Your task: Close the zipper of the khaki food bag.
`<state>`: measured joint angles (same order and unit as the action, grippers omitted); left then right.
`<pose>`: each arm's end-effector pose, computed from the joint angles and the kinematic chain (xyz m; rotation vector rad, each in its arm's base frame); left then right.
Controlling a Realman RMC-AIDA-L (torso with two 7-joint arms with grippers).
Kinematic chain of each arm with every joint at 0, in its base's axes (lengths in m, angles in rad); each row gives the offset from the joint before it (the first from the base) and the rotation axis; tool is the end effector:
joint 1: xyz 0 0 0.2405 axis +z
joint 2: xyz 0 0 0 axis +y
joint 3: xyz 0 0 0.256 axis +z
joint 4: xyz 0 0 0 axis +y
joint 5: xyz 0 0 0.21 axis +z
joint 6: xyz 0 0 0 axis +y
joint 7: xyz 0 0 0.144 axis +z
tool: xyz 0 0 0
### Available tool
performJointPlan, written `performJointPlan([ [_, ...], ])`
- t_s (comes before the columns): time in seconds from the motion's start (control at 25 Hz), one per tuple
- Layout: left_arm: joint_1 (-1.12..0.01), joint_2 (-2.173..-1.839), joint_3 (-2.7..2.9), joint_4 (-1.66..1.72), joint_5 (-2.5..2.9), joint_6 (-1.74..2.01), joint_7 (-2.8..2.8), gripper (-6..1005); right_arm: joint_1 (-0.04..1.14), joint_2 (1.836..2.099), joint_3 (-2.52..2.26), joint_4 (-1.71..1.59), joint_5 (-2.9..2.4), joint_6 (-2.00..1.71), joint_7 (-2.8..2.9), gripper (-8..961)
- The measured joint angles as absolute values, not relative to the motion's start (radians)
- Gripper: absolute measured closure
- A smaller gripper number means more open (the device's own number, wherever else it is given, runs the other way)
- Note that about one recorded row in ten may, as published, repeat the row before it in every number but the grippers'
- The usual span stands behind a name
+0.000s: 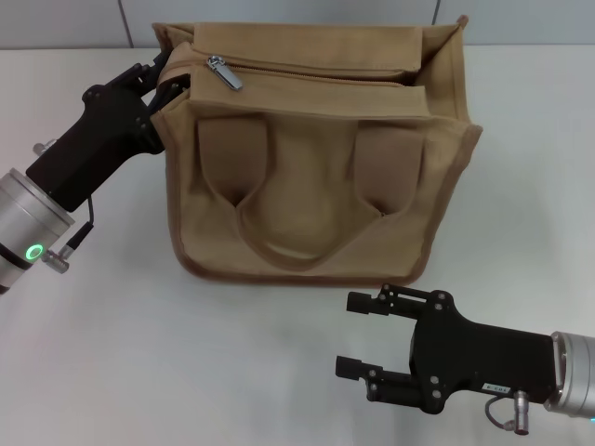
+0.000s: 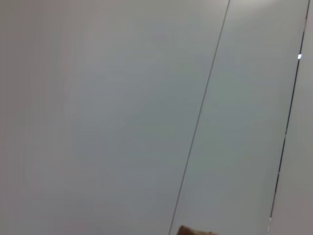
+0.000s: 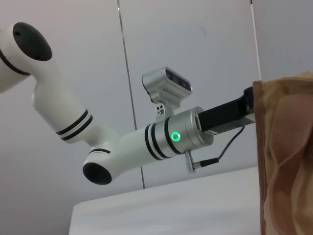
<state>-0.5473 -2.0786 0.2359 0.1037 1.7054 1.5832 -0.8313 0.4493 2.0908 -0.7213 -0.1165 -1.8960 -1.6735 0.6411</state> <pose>-0.2617 0.3226 -0.0128 -2.0622 -0.5635 -1.2943 0.2703 0.2268 -0.0783 -2.7477 0.2828 1.0801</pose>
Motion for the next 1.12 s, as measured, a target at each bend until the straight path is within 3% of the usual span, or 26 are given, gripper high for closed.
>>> performJointPlan([
  [0.2, -0.546, -2.079, 0.238, 0.101, 1.709, 1.600, -0.836, 728, 0.448, 2.091, -0.717, -0.117, -1.896, -1.674, 0.641, 269],
  [0.4, -0.545, -2.078, 0.235, 0.063, 1.707, 1.623, -0.840, 930, 0.447, 2.091, -0.708, -0.114, -1.896, -1.685, 0.641, 270],
  [1.12, -0.610, -2.077, 0.239, 0.040, 1.713, 1.682, -0.883, 933, 0.353, 2.078, -0.523, -0.146, -1.896, -1.937, 0.660, 269],
])
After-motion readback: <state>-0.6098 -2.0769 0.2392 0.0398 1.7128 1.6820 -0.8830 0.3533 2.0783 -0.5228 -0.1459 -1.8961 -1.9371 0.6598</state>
